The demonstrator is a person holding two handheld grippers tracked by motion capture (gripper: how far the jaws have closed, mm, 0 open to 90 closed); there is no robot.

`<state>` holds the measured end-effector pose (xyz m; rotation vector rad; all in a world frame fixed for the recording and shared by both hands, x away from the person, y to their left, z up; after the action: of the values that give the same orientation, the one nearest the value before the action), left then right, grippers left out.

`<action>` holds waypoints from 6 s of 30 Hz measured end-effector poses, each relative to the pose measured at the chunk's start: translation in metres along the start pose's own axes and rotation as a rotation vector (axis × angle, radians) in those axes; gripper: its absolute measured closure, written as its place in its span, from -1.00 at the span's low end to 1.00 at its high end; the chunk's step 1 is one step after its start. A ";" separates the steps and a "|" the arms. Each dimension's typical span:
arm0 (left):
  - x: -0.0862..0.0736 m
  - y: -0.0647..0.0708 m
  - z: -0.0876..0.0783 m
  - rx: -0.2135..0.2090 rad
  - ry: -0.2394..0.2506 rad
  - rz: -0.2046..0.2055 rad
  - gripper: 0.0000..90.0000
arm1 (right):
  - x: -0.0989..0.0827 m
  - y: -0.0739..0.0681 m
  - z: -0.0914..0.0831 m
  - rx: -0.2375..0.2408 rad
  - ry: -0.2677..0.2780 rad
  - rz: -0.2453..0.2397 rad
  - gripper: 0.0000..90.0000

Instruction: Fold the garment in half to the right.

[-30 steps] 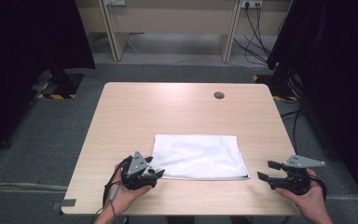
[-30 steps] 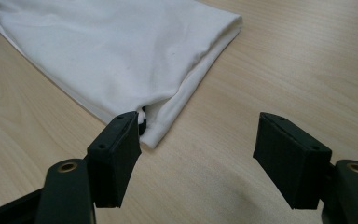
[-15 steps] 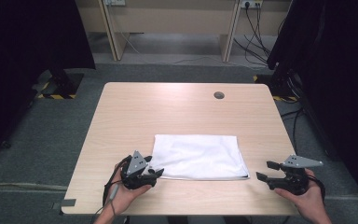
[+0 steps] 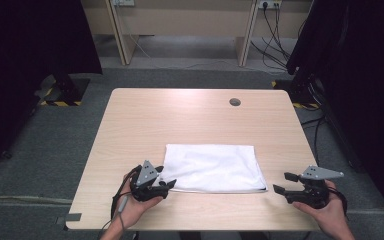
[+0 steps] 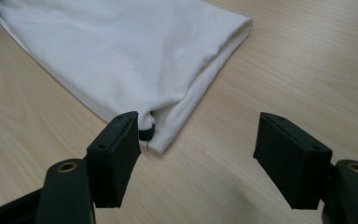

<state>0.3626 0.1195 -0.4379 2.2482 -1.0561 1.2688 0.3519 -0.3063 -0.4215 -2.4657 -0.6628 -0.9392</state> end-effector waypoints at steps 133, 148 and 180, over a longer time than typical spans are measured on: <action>0.016 -0.096 0.076 -0.020 -0.222 -0.151 0.90 | 0.089 -0.263 0.234 0.268 -0.221 -0.458 0.78; 0.023 -0.104 0.063 0.003 -0.208 -0.153 0.90 | 0.102 -0.275 0.229 0.277 -0.168 -0.437 0.82; 0.043 -0.121 0.037 0.048 -0.219 -0.128 0.90 | 0.134 -0.293 0.215 0.289 -0.081 -0.412 0.82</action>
<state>0.4883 0.1579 -0.4146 2.4919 -0.9449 1.0248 0.3824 0.0797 -0.4143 -2.1575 -1.2733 -0.8163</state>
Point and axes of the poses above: each handheld gripper's, and its own axes: z roughly forward along the jaws, x roughly out of its top, y roughly to its right, the point moved 6 cm from there along z, roughly forward along the jaws, and after that the axes turned 8 degrees about z, right-handed, at the moved point
